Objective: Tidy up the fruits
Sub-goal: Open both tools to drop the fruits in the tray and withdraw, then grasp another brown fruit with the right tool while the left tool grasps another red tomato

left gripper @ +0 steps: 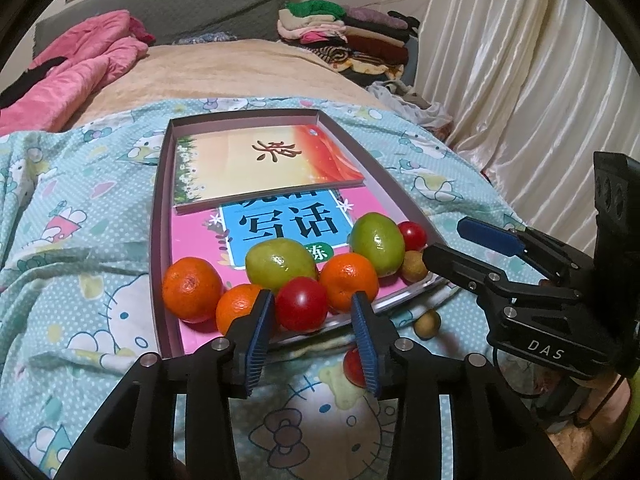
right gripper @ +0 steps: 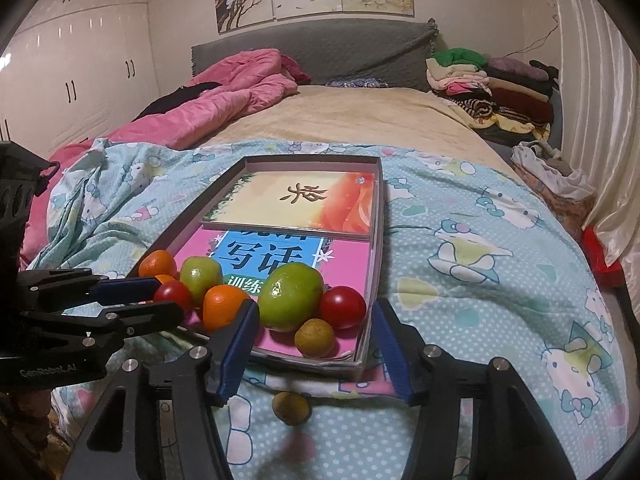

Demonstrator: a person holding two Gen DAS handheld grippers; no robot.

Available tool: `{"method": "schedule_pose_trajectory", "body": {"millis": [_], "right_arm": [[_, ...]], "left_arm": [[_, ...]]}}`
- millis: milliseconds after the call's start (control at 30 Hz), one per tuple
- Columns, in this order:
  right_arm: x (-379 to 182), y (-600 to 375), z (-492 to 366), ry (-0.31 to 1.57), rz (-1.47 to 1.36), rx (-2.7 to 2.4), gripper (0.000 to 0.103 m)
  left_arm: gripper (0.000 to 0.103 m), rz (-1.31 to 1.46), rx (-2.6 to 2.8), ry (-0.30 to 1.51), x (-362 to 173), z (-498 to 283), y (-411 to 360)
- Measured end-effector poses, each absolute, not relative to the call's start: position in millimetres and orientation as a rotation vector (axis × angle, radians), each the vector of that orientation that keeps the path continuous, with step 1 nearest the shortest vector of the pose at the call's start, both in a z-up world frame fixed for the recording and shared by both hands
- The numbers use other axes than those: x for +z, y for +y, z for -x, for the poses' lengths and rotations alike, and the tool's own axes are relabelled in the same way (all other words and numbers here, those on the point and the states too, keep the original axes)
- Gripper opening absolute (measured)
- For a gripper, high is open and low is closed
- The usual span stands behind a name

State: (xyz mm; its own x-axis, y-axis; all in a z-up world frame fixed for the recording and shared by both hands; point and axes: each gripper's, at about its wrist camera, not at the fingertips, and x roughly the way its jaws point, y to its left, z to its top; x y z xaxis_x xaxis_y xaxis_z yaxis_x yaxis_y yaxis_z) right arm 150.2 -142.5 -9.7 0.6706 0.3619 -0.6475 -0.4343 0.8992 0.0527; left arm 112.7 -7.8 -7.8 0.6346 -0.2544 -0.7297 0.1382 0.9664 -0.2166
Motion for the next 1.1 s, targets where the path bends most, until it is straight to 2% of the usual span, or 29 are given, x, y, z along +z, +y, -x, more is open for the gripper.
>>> {"method": "schedule_pose_trajectory", "body": {"millis": [333,800,1100], "right_arm": [[-9,-143,-150,0.708,0.107,0.445,0.058],[-7,-148,-136,0.719,0.087,0.441,0.063],[-20,-143,-130,0.824,0.106,0.412,0.064]], "left_arm": [[0.058,0.162,-0.231,0.825,1,-108,-4],[0.061,0.203,-0.238,0.823,8,-85,7],[0.063,0.149,-0.291,0.899,-7,-80,-19]]}}
